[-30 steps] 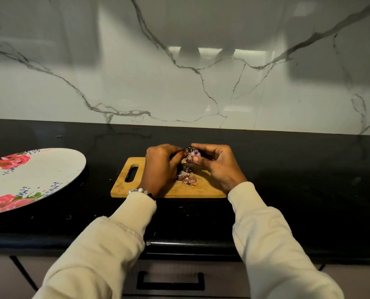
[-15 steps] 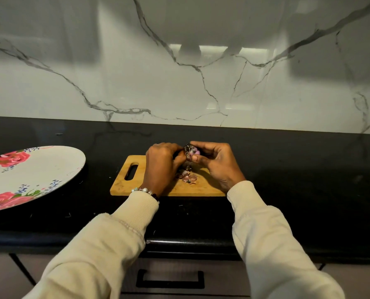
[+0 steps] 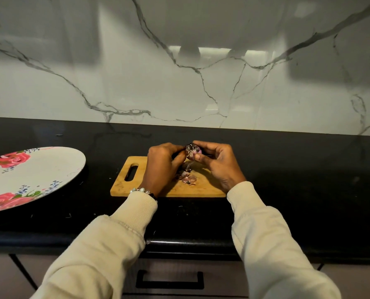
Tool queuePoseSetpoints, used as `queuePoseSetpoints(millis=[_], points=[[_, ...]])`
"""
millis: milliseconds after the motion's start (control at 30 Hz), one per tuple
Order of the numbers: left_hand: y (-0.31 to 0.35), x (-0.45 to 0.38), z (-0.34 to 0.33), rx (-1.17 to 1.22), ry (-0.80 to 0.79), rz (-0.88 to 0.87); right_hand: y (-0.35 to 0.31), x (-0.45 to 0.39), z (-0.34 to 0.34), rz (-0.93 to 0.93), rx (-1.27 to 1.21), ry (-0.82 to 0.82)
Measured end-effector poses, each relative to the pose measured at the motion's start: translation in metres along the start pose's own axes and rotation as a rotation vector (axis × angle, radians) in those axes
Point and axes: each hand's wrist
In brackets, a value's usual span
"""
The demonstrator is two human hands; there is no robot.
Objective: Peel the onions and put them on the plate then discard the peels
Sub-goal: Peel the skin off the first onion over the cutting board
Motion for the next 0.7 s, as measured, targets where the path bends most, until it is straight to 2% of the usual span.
queuePoseSetpoints(millis=[200, 533, 700], points=[[-0.0013, 0.0017, -0.0009, -0.102, -0.01, -0.075, -0.0001, 0.0006, -0.0008, 0.036, 0.107, -0.01], [0.0, 0.0022, -0.0028, -0.263, 0.061, -0.073, 0.0004, 0.0001, -0.004, 0.049, 0.013, 0.008], [0.0001, 0.002, -0.001, -0.3, 0.036, -0.032, 0.0007, 0.0014, -0.0062, -0.006, -0.074, -0.013]])
Point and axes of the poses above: each hand's wrist, its own x-axis away from the middle knuckle, its own z-axis out of the back of the hand, y = z × x, and after that the axes turned 4 degrees about -z, right-handed
